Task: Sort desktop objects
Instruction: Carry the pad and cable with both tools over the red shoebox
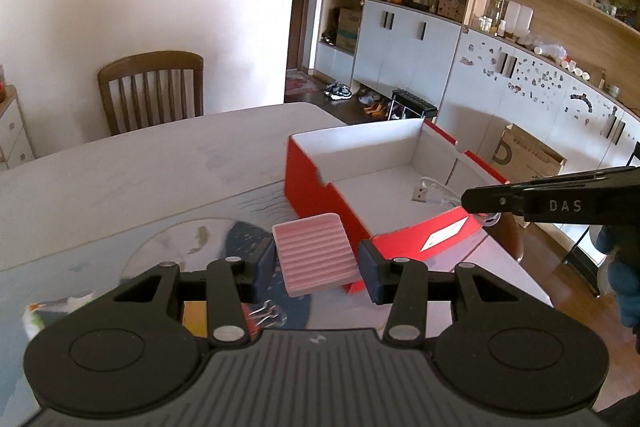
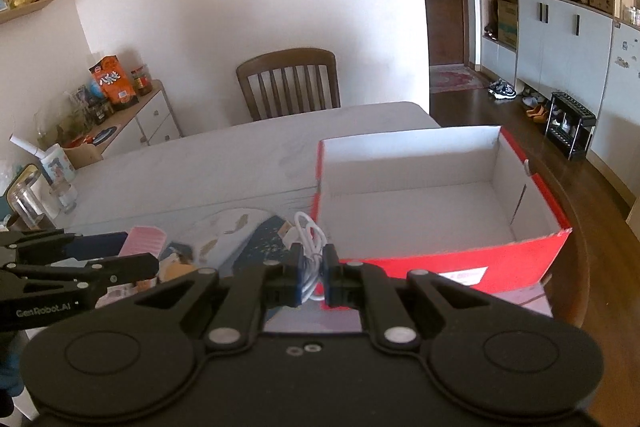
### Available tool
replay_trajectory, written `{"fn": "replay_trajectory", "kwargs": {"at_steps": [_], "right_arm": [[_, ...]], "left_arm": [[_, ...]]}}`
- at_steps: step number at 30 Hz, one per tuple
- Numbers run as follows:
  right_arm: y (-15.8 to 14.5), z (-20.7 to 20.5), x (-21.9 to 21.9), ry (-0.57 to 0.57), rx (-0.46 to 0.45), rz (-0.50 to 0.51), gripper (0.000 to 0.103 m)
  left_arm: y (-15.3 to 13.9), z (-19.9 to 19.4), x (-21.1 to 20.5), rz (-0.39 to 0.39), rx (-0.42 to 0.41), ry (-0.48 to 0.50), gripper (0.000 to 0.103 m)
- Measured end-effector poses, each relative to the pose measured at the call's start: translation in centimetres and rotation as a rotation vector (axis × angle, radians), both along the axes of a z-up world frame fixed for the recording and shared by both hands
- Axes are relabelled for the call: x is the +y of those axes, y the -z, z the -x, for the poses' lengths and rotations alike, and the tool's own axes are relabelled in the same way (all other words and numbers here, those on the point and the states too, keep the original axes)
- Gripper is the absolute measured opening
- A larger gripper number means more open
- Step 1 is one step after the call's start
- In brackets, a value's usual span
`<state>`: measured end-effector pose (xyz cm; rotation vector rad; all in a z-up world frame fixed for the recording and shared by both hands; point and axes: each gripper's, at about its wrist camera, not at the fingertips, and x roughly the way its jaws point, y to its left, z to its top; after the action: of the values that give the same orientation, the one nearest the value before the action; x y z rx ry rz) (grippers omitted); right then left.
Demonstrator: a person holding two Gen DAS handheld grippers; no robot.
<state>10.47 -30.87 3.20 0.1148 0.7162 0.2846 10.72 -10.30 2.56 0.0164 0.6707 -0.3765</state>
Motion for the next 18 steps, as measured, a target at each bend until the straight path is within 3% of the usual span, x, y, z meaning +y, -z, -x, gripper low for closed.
{"fn": "replay_trajectory", "kwargs": {"at_steps": [18], "right_arm": [[2.0,-5.5,-6.8,-0.018,0.042,0.007,0.009]], "left_arm": [[1.2,-6.7,-10.1,-0.085,0.032,0.067,0.044]]}}
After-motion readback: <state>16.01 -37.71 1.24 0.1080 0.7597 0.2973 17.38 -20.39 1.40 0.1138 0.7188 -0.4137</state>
